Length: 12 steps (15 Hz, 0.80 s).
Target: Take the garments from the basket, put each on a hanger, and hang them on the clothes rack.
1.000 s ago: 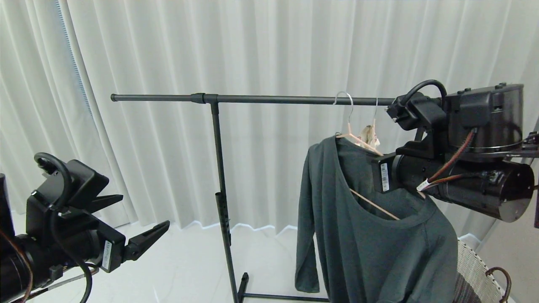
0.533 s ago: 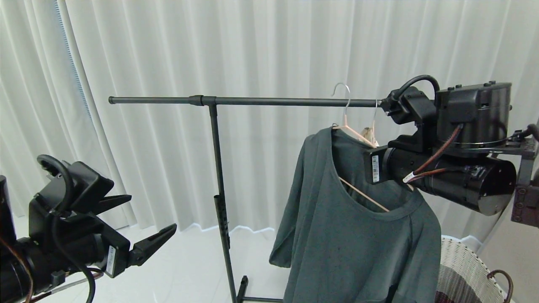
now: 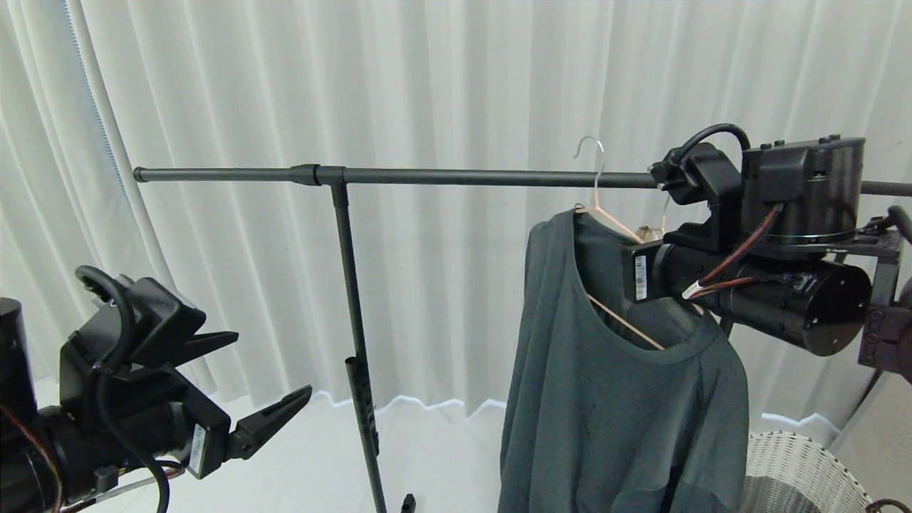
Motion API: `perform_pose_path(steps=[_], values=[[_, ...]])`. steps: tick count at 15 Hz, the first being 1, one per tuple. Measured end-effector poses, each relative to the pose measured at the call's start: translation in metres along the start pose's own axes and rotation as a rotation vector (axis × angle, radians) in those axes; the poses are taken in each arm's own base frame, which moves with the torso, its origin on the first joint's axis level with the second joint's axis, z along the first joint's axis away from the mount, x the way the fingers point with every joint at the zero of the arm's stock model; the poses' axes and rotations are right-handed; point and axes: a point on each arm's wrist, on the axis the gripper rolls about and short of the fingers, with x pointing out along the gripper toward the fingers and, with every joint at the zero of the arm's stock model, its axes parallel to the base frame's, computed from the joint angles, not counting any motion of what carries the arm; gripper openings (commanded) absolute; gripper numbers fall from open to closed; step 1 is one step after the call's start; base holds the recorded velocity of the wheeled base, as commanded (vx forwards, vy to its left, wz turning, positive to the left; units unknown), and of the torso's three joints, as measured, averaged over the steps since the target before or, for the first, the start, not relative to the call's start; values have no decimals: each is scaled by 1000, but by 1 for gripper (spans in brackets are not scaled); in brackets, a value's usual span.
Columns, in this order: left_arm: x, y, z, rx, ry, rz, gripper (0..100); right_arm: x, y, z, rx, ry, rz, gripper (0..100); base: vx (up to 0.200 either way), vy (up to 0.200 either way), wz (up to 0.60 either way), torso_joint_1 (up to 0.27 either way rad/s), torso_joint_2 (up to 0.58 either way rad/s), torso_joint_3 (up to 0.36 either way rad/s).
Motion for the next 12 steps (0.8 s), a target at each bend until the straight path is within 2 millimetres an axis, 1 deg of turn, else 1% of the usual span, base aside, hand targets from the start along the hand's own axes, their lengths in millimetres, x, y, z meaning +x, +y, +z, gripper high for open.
perform_pose_path(steps=[2, 6, 10, 12], values=[[-1, -1, 0, 3, -5, -3, 100, 1, -2, -1, -1, 3, -6, 0, 200, 0, 0, 5, -2, -2], [-3, -4, -1, 8, -9, -14, 100, 6, -8, -3, 1, 12, -29, 0, 0, 0, 0, 0, 0, 0], [-4, -7, 2, 19, -29, -32, 100, 23, -21, -3, 1, 15, -83, 0, 0, 0, 0, 0, 0, 0], [-4, -9, 2, 24, -34, -41, 100, 33, -22, -4, -2, 22, -94, 0, 0, 0, 0, 0, 0, 0]])
